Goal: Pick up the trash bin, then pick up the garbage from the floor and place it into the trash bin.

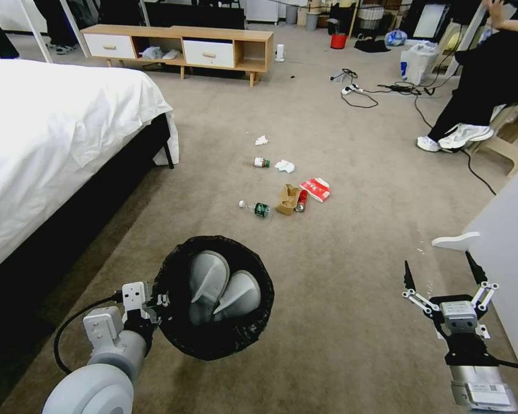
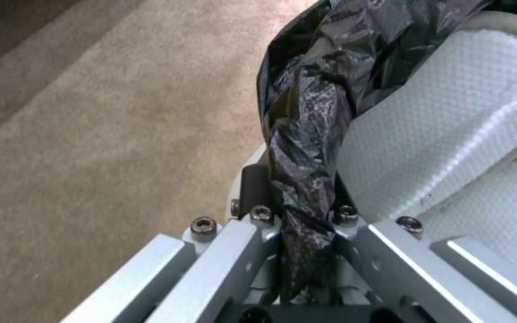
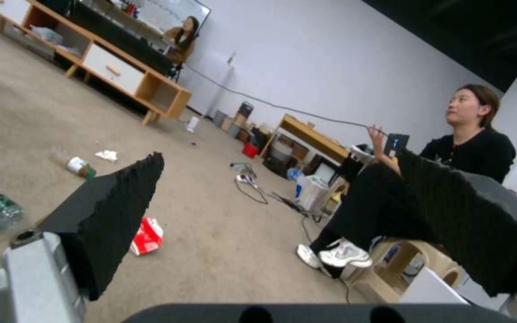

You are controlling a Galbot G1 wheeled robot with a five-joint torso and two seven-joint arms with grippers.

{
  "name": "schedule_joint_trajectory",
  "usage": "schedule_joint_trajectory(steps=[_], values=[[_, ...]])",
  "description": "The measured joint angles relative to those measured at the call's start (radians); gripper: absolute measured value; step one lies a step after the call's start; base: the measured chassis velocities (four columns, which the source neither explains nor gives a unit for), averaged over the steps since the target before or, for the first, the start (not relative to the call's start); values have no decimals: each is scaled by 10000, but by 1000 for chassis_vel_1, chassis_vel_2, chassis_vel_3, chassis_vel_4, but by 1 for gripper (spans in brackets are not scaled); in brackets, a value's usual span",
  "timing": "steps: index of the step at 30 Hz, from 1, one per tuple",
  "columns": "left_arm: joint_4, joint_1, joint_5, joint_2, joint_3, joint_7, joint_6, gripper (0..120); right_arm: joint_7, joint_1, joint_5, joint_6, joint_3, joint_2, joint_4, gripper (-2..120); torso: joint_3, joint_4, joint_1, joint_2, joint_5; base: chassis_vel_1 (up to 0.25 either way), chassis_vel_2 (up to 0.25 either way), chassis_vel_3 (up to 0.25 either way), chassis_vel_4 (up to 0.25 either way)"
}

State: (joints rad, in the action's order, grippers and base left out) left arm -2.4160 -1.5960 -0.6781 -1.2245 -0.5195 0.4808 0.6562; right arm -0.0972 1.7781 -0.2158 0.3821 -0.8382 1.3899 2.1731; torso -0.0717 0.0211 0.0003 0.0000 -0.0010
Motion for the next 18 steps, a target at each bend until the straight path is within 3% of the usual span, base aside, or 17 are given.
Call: schedule_joint_trajectory(steps=[18], values=[[-8, 9, 5, -13, -19, -3, -3, 2, 28, 24, -15, 2, -32, 34, 25, 100, 3, 1, 0, 0, 0, -5, 4, 6, -8]])
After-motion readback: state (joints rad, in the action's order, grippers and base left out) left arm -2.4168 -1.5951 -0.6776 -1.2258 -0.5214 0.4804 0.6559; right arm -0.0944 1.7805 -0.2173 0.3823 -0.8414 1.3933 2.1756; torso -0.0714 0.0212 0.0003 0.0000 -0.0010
